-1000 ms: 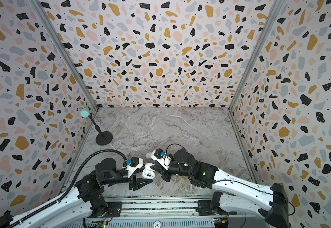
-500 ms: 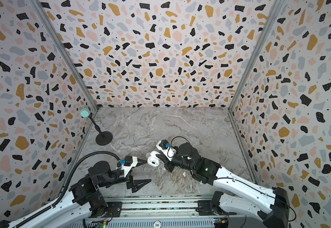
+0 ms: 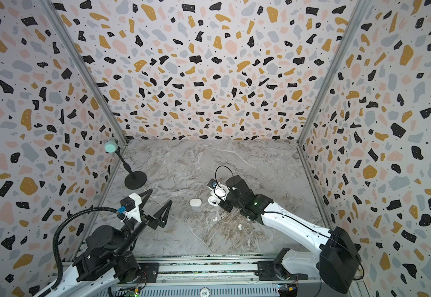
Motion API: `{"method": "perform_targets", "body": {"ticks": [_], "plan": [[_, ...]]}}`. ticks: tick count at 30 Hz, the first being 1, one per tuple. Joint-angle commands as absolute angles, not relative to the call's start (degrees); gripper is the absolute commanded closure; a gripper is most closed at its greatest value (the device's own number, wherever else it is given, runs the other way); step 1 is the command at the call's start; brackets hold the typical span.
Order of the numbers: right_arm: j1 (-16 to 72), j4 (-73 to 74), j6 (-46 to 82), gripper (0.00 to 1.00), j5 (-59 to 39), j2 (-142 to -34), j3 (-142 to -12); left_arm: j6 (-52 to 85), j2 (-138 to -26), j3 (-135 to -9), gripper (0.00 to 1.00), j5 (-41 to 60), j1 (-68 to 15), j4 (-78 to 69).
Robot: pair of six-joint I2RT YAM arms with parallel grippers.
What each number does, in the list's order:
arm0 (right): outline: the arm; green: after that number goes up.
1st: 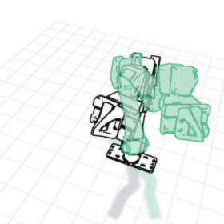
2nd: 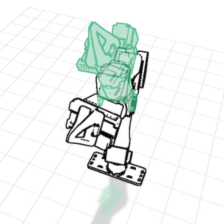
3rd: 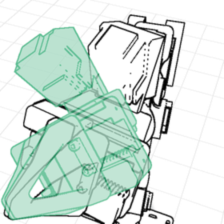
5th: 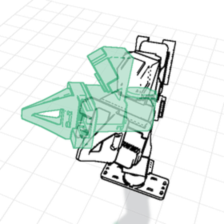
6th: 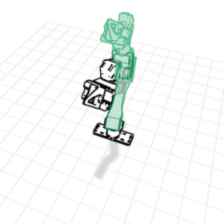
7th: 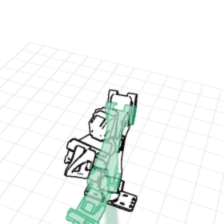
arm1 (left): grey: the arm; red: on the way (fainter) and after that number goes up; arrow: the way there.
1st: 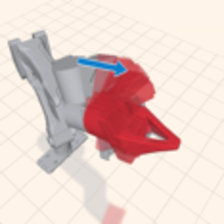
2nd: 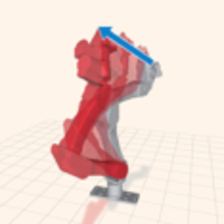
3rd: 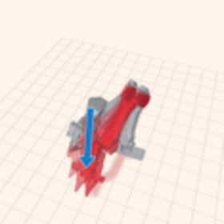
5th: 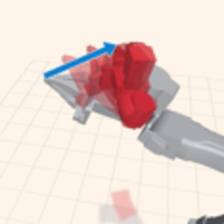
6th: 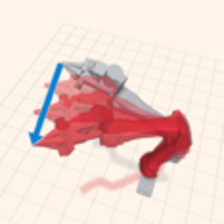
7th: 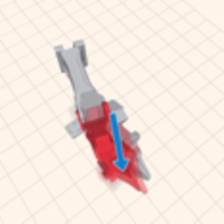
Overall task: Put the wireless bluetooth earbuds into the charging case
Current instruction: 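Carry the open case forward with the right gripper while the left gripper withdraws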
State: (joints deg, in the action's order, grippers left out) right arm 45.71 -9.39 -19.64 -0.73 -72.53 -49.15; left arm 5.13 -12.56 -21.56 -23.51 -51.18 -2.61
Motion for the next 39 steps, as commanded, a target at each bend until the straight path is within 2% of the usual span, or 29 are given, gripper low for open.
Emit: {"method": "perform_targets", "body": {"ticks": [1, 8, 21, 39], "plan": [[43.4, -8.4, -26.6, 1.0, -0.5, -75.6, -52.4, 4.8, -13.5, -21.4, 0.0, -39.0, -51.2, -2.5], [40.5, -2.0, -33.0, 1.0, -3.7, -83.8, -52.2, 4.8, -15.7, -21.8, 0.0, -44.1, -51.1, -1.2], [37.0, 7.1, -42.1, 1.0, -13.3, -87.0, -48.0, 4.3, -17.0, -21.5, 0.0, -44.3, -51.1, -1.6], [36.4, 11.1, -43.2, 1.0, -16.6, -91.7, -47.5, 3.9, -18.5, -21.3, 0.0, -43.7, -51.0, -2.1]]}}
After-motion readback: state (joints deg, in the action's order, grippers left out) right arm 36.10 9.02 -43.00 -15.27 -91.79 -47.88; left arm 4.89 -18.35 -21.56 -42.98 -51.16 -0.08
